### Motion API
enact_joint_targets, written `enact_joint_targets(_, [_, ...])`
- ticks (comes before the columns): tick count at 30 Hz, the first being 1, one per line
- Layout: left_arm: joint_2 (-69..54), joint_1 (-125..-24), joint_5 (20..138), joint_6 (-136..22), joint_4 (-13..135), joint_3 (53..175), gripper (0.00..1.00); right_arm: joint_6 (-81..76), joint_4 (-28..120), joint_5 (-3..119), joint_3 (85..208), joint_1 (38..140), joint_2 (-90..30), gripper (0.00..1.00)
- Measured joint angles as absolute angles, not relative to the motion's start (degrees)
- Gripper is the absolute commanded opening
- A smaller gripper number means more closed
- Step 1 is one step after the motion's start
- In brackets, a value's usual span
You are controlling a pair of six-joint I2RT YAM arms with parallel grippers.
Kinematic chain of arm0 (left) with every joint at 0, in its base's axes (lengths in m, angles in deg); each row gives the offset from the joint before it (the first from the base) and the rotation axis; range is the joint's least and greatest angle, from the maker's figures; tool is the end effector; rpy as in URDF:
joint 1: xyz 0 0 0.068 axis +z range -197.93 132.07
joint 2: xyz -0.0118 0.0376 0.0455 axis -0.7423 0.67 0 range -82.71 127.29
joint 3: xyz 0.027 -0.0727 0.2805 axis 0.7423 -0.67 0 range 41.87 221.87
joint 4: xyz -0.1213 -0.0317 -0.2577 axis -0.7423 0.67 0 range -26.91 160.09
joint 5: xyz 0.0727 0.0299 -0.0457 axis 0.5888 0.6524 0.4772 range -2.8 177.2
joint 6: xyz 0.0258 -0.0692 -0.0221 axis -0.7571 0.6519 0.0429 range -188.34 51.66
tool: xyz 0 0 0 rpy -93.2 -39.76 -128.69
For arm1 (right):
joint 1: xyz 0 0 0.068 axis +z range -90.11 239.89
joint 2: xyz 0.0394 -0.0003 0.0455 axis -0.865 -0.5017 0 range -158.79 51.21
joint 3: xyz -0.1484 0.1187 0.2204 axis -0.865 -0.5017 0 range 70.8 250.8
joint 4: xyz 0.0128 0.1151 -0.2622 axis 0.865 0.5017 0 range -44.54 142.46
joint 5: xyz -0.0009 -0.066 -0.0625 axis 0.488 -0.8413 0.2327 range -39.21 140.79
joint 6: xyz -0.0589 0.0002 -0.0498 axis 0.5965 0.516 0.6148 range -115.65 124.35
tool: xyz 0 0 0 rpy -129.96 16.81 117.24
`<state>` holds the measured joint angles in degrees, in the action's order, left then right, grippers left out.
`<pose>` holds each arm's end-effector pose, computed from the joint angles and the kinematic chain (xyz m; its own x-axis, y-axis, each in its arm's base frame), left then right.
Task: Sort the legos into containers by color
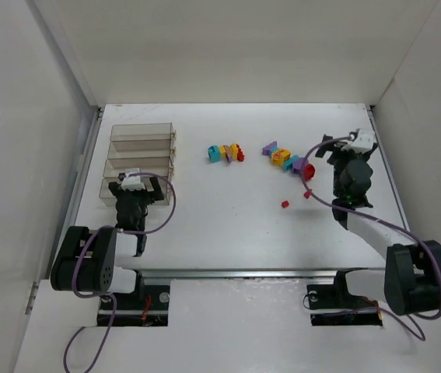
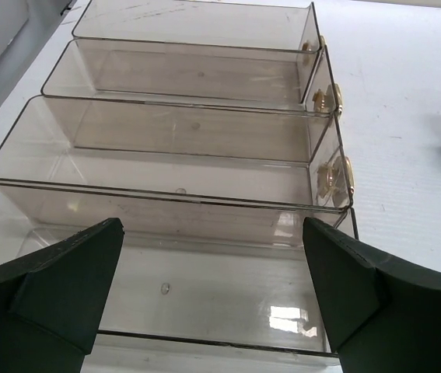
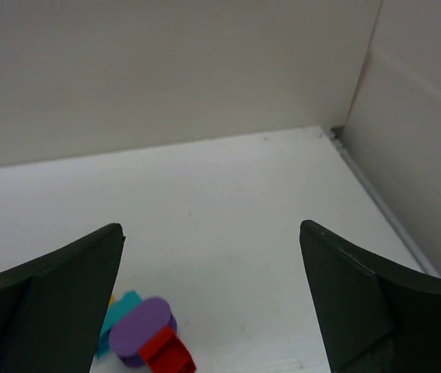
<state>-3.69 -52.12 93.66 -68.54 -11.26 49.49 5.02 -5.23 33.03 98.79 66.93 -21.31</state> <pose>0.2485 -0.0108 0.1599 0.0510 -0.0002 -0.9987 -0.0397 0.9992 -0.0022 0.3067 0.0178 0.2501 0.1044 0.0017 -0.9945 0.1854 0.9824 0.0212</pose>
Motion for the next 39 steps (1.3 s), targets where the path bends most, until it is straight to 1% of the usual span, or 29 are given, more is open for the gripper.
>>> enact_joint_targets(5, [-5.13,-52.99,92.70,-70.64,-11.11,47.76,1.00,9.39,0.89,32.49,109.08,66.98,-14.66,1.00])
enact_joint_targets(7, [-12.26,-54.15,90.67,-72.57,-7.92,46.15,1.00,11.31,4.80,33.36,114.53,67.02,-13.96,1.00])
enact_joint_targets(9, [-23.66,-54.72,84.35,-77.81,-0.07,47.96,1.00,14.72,10.98,34.10,121.85,67.39,-14.60,1.00])
enact_joint_targets(11, [-33.06,-55.59,76.40,-86.05,12.74,56.59,1.00,18.64,15.86,32.49,129.13,69.49,-16.02,1.00])
enact_joint_targets(14, [-36.84,-56.66,69.75,-93.37,25.90,72.75,1.00,26.40,18.81,28.86,135.97,75.52,-18.18,1.00])
enact_joint_targets(18, [-33.43,-57.89,66.89,-98.47,40.12,88.96,1.00,30.02,24.40,24.77,143.14,81.73,-23.62,1.00])
enact_joint_targets(22, [-21.65,-59.66,66.45,-100.30,53.68,105.12,1.00,25.81,40.27,28.14,156.86,82.80,-32.45,1.00])
enact_joint_targets(24, [-16.60,-61.01,67.02,-101.07,58.14,108.29,1.00,22.29,48.73,30.34,163.99,82.80,-36.56,1.00])
enact_joint_targets(26, [-14.07,-62.72,67.54,-102.34,62.51,107.98,1.00,17.92,57.52,32.31,170.44,82.76,-40.45,1.00])
enact_joint_targets(28, [-13.20,-64.55,68.33,-103.54,65.98,107.00,1.00,12.78,65.74,33.88,174.19,82.78,-43.16,0.94])
enact_joint_targets(29, [-13.13,-65.49,68.92,-103.76,67.34,106.65,1.00,9.83,69.32,34.45,174.35,82.78,-43.88,0.90])
enact_joint_targets(30, [-13.13,-66.26,69.40,-103.78,67.80,106.27,1.00,7.01,73.01,35.07,173.78,82.78,-44.30,0.85])
enact_joint_targets(31, [-13.24,-66.94,69.58,-103.71,67.91,106.03,1.00,4.54,75.64,35.98,171.79,82.78,-44.41,0.82])
enact_joint_targets(32, [-13.26,-67.50,69.95,-103.32,67.29,105.75,1.00,2.20,77.82,37.12,168.71,82.78,-44.12,0.76])
enact_joint_targets(33, [-13.37,-67.83,70.10,-103.14,66.99,105.20,1.00,0.23,80.55,38.04,165.74,82.78,-44.08,0.76])
enact_joint_targets(35, [-14.00,-67.96,70.84,-102.03,64.80,102.91,1.00,-3.94,83.48,40.84,157.80,82.76,-44.01,0.72])
enact_joint_targets(39, [-14.73,-67.96,72.26,-99.87,62.72,98.08,1.00,-10.11,89.76,44.66,145.63,82.78,-44.17,0.72])
